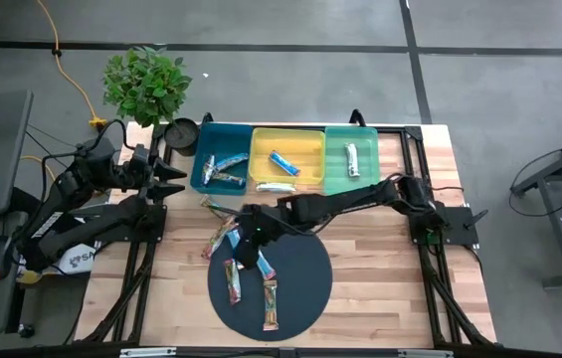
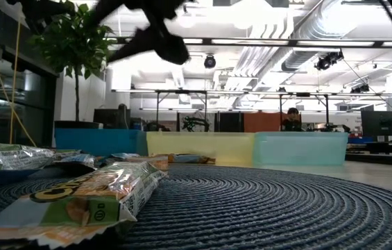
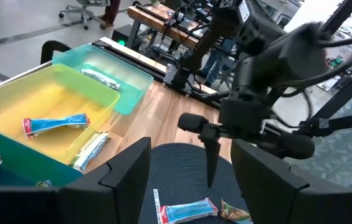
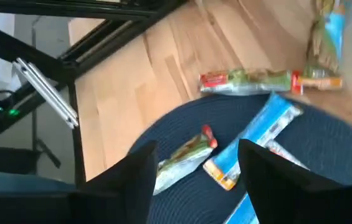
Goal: Pick and place Granola Bars by type
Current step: Put the red granola bar into the yellow bin
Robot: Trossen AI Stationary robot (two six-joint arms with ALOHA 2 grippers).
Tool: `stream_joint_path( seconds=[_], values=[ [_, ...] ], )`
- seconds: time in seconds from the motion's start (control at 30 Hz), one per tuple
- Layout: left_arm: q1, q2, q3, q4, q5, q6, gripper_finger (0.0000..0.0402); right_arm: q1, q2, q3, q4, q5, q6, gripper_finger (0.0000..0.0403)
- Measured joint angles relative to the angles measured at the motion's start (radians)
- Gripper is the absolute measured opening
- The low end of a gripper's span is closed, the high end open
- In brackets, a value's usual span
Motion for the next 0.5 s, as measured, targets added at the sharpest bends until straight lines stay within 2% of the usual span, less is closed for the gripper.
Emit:
stream_joint_path(
  seconds=[0.2,0.27,0.37,0.43,0.5],
  values=[
    [0.000,0.000,0.000,0.000,-0.002,-0.015,0.0218,-0.005,0.239,0.397,-0.360,0.030,-0.075,0.0206],
    [0.000,0.000,0.000,0.000,-0.002,-0.015,0.0218,-0.003,0.237,0.325,-0.351,0.019,0.006,0.0206],
    [0.000,0.000,0.000,0.000,-0.003,-0.015,0.0218,-0.002,0.229,0.232,-0.434,-0.003,0.182,0.0206],
    [0.000,0.000,0.000,0.000,-0.003,-0.015,0.0218,-0.002,0.227,0.194,-0.456,-0.007,0.205,0.0206],
    [0.000,0.000,0.000,0.000,-0.012,-0.013,0.0218,0.000,0.226,0.172,-0.402,-0.008,0.200,0.0205]
  ],
)
